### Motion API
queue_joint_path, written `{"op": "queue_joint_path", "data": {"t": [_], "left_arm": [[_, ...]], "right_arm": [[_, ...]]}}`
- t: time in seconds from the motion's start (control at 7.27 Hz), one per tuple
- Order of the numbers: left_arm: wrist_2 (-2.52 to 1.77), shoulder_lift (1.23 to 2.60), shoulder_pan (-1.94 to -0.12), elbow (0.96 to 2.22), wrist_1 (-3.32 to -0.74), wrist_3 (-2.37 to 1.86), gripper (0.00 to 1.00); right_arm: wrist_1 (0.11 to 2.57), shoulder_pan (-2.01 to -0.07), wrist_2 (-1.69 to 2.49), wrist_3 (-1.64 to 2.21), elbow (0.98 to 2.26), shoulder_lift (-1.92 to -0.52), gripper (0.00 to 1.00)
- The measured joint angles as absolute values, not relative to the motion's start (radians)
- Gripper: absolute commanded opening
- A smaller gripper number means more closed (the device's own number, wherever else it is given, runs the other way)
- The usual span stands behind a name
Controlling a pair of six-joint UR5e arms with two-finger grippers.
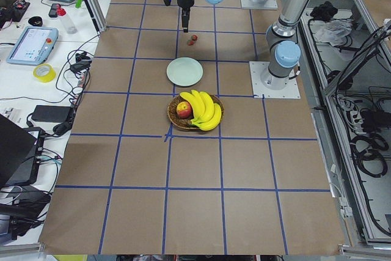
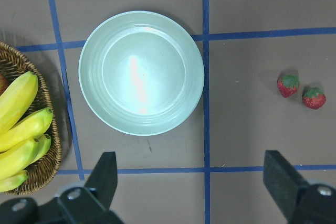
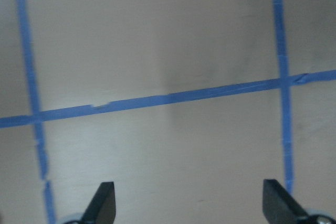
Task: Collect all strawberries into plate
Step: 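Return the right gripper to the last strawberry and grasp it, then carry the strawberry and set it beside the other two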
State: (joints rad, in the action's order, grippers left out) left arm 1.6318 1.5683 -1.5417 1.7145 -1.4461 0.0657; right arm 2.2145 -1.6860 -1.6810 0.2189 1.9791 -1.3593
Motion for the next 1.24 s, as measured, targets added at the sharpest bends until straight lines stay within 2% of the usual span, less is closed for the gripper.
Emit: {"op": "queue_joint_path", "data": {"t": [0.14, 0.28, 0.41, 0.69, 0.83, 0.96, 1.1, 1.24], "left_arm": [[1.632, 1.567, -1.542, 1.718, -1.446, 0.066, 1.0], [1.632, 1.566, -1.542, 1.723, -1.447, 0.066, 1.0], [1.631, 1.566, -1.542, 1.727, -1.447, 0.066, 1.0], [1.63, 1.565, -1.542, 1.729, -1.446, 0.066, 1.0], [1.63, 1.565, -1.542, 1.73, -1.445, 0.066, 1.0], [1.63, 1.565, -1.542, 1.73, -1.445, 0.066, 1.0], [1.63, 1.565, -1.543, 1.73, -1.446, 0.066, 1.0], [1.63, 1.565, -1.543, 1.73, -1.446, 0.065, 1.0]], "right_arm": [[2.211, -1.567, -1.712, 0.083, 2.024, -1.377, 0.89], [2.202, -1.447, -1.723, -0.051, 2.048, -1.382, 0.82], [2.2, -1.373, -1.723, -0.137, 2.058, -1.375, 0.81], [2.212, -1.328, -1.719, -0.198, 2.055, -1.326, 0.78], [2.215, -1.324, -1.717, -0.208, 2.051, -1.295, 0.63], [2.215, -1.323, -1.716, -0.213, 2.05, -1.267, 0.3], [2.213, -1.323, -1.716, -0.214, 2.049, -1.255, 0.13], [2.211, -1.322, -1.716, -0.215, 2.049, -1.25, 0.02]]}}
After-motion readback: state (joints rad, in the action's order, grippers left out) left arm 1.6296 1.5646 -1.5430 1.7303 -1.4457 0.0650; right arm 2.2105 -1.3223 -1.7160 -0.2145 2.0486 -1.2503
